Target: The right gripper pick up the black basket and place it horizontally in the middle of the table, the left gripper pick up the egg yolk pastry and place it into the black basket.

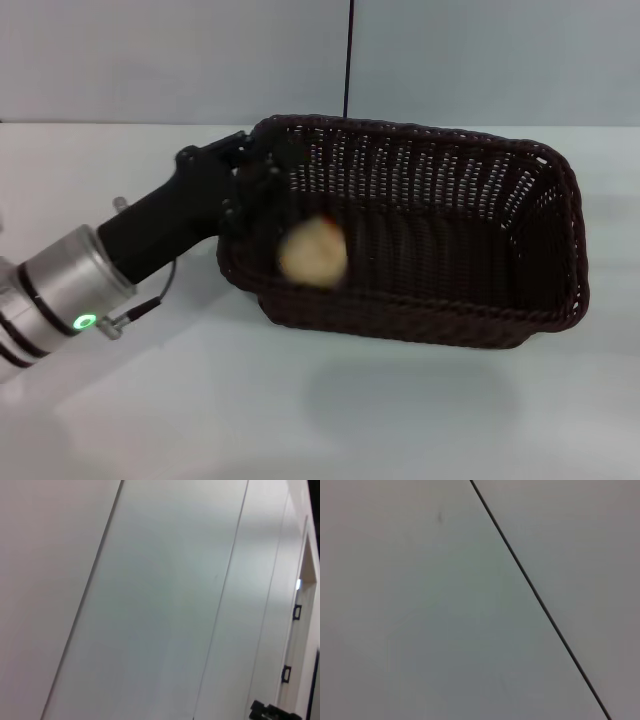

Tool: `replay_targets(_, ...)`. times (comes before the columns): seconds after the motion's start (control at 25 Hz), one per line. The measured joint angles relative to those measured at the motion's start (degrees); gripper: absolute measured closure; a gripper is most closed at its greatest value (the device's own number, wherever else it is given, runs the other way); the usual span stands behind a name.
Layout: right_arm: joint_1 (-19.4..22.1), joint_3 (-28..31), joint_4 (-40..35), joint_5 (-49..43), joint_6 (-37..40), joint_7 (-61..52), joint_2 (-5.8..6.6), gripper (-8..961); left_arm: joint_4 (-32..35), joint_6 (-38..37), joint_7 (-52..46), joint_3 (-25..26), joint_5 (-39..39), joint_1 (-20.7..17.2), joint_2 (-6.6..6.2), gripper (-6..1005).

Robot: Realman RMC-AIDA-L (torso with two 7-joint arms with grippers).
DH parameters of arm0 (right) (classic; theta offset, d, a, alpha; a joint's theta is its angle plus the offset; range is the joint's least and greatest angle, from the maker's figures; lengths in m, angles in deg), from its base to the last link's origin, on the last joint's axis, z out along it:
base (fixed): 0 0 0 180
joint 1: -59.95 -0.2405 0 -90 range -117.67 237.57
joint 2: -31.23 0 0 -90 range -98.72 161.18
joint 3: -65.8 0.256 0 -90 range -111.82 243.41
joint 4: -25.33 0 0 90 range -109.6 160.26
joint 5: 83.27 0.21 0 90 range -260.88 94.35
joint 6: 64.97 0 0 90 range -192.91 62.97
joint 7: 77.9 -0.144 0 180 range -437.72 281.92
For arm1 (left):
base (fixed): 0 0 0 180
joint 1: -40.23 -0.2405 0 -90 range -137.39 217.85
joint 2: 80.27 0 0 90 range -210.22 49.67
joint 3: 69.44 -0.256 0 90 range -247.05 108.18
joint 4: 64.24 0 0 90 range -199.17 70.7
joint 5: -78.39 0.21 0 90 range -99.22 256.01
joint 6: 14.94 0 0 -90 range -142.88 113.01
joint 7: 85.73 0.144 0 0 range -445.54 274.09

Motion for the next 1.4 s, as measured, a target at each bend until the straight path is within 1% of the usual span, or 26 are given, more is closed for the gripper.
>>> replay_targets(0.16,0.1,-0.2,0.2,-0.3,0.1,0.0,0.02,461,-0.7,1.7,0.1,0.0,0.2,0.6,0.07,728)
replay_targets(0.36,0.3,-0.1,0.3,-0.3,0.1,0.0,-0.01,461,-0.6,-0.1,0.2,1.1,0.0,0.0,0.00,623)
replay_targets(0.44,0.3,0.0,0.3,-0.1,0.1,0.0,-0.05,461,-0.6,-1.8,1.5,3.2,-0.3,-1.3,-0.11,581)
replay_targets(0.6,0.3,1.3,0.3,0.0,0.2,0.0,-0.08,461,-0.4,-6.3,6.8,11.2,-0.4,-5.2,-0.28,406)
replay_targets(0.64,0.3,2.2,0.4,0.0,0.2,0.0,-0.08,461,-0.4,-6.3,6.8,11.2,-0.4,-5.2,-0.28,362)
replay_targets(0.68,0.3,3.2,0.5,0.0,0.2,0.0,-0.11,461,-0.3,-7.7,8.3,14.3,-0.4,-6.7,-0.33,318)
replay_targets(0.72,0.3,4.2,0.7,0.0,0.2,0.0,-0.12,461,-0.1,-9.5,10.4,20.0,-0.5,-9.2,-0.42,318)
replay_targets(0.76,0.3,5.2,1.0,0.0,0.2,0.0,-0.14,461,-0.1,-9.5,10.4,20.0,-0.5,-9.2,-0.42,317)
replay_targets(0.8,0.3,6.1,1.3,0.0,0.3,0.0,-0.16,461,-0.2,-10.2,11.7,24.9,-0.5,-11.1,-0.43,317)
replay_targets(0.92,0.7,8.3,1.6,0.0,0.3,0.0,-0.16,461,-0.2,-10.2,11.7,24.9,-0.5,-11.1,-0.43,316)
replay_targets(0.96,0.8,8.9,1.6,0.0,0.3,0.2,-0.16,461,-0.5,-10.7,13.0,30.7,-0.5,-13.4,-0.41,316)
replay_targets(1.0,0.9,9.6,1.7,0.0,0.3,0.8,-0.16,461,-0.5,-10.7,13.0,30.7,-0.5,-13.4,-0.41,316)
replay_targets(1.04,0.9,10.1,1.8,0.0,0.3,1.5,-0.16,461,-0.7,-10.8,17.8,40.7,-0.5,-17.5,-0.30,315)
replay_targets(1.08,0.9,10.7,1.8,0.0,0.3,2.7,-0.17,461,-0.7,-10.9,19.3,43.4,-0.5,-18.5,-0.40,315)
replay_targets(1.16,0.7,12.4,2.4,0.0,0.3,6.9,-0.25,461,-0.7,-10.9,19.3,43.4,-0.5,-18.5,-0.40,316)
replay_targets(1.2,0.7,12.4,2.4,0.0,0.3,6.9,-0.25,461,-0.7,-10.9,19.3,43.4,-0.5,-18.5,-0.40,317)
replay_targets(1.24,0.5,13.0,2.8,0.0,0.3,8.3,-0.26,461,-0.7,-11.4,19.8,48.3,-0.5,-20.1,-0.48,317)
replay_targets(1.28,0.2,14.4,3.4,0.1,0.4,10.9,-0.28,461,-0.7,-11.7,19.8,49.9,-0.5,-20.6,-0.48,318)
replay_targets(1.4,0.0,15.4,3.9,0.1,0.6,14.0,-0.35,461,-0.7,-11.7,19.8,49.9,-0.5,-20.6,-0.48,320)
